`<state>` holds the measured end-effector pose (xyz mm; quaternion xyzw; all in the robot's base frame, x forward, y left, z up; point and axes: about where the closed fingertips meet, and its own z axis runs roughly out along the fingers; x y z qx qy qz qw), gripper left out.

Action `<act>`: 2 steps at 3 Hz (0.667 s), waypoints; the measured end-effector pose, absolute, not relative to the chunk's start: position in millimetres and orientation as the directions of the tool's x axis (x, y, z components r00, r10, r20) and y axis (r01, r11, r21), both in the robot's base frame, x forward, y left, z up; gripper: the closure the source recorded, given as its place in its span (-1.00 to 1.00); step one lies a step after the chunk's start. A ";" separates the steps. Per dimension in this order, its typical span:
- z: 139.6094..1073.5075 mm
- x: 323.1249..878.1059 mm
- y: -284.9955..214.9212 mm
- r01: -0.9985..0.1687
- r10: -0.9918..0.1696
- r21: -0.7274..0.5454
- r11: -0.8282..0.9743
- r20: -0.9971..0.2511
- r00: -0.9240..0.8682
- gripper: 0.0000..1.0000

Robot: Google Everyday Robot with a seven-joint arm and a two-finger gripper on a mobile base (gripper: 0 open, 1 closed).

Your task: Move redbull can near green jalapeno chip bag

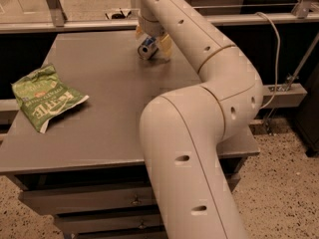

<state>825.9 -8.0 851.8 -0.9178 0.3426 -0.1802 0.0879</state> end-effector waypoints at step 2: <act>856.2 818.4 -3.7 -0.576 -0.641 -0.289 -0.764 0.249 0.726 0.41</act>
Offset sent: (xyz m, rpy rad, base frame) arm -0.0256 0.0049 0.0150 0.0383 0.0238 0.0561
